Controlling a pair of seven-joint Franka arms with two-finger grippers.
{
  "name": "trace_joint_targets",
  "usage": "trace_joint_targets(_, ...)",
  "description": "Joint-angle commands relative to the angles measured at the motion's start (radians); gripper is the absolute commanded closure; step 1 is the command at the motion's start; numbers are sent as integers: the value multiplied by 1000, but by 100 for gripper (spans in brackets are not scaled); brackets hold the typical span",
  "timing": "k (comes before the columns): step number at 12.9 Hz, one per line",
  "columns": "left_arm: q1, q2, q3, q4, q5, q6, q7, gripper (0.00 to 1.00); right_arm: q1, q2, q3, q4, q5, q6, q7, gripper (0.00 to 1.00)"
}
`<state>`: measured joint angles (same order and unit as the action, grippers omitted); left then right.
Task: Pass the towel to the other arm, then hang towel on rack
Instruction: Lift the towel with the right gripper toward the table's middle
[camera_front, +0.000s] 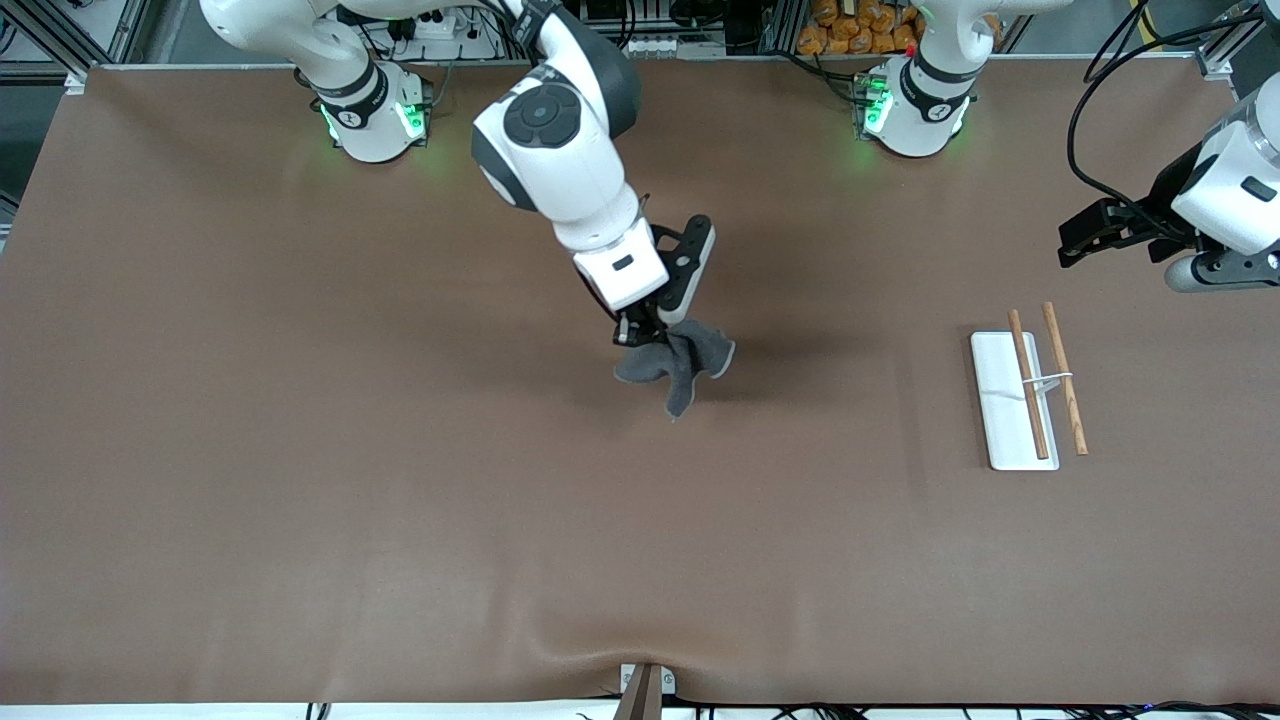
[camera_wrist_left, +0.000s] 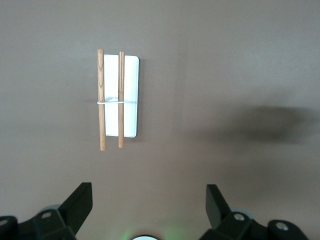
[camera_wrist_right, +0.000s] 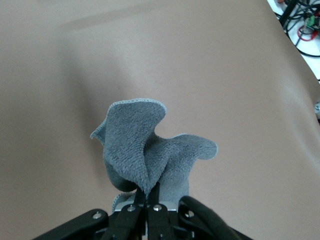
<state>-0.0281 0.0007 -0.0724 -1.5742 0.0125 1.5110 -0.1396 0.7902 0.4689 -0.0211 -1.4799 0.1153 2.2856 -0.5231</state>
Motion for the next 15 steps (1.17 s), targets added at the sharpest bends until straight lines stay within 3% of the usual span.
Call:
trace_joint_targets(1, 5, 5, 0, 14, -26, 0, 15, 0, 15, -4, -11, -5, 21, 5, -12, 100)
trace_joint_targets(15, 5, 7, 2, 16, -29, 2, 17, 0, 3, -6, -14, -10, 21, 5, -17, 100)
